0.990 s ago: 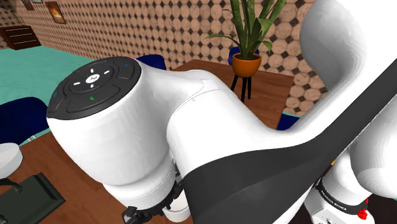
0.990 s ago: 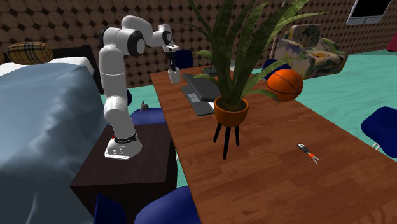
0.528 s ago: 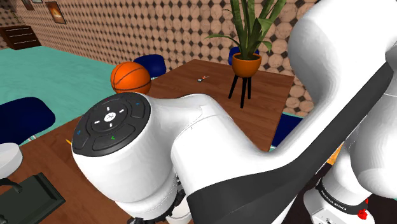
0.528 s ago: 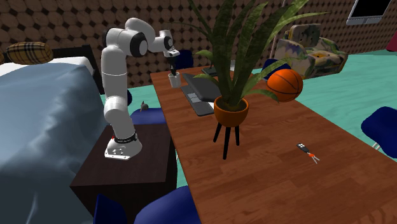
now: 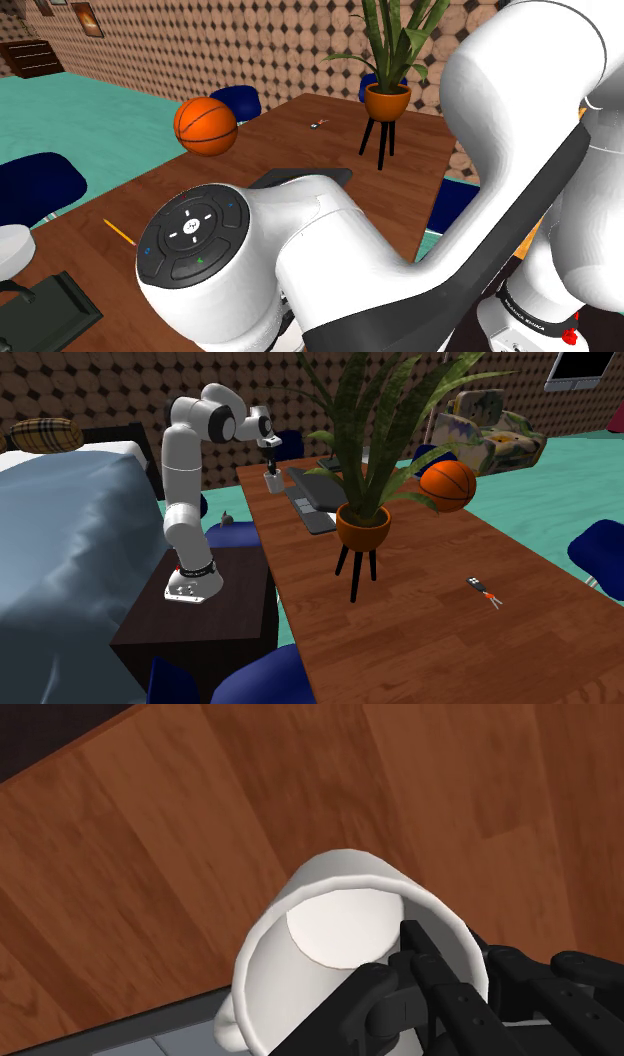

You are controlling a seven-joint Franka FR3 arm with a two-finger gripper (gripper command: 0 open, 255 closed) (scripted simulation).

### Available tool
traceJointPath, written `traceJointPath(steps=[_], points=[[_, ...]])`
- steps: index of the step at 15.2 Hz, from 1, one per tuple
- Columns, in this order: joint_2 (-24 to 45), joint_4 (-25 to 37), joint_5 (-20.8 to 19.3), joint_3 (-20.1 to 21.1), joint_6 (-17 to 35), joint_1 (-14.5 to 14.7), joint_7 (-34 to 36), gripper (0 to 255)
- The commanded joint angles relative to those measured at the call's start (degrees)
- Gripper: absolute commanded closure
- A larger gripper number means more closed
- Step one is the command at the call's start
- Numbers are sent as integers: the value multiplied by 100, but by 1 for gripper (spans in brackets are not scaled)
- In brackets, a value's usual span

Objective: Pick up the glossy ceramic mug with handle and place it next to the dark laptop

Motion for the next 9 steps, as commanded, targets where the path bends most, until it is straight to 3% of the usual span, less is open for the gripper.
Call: traceJointPath(steps=[1, 5, 6, 9], points=[[31, -33, -16, -26, 12, -14, 4, 255], [32, -33, -17, -22, 12, -17, 5, 255], [27, -31, -12, -17, 5, -13, 10, 0], [14, -65, -6, -20, 35, -34, -5, 0]])
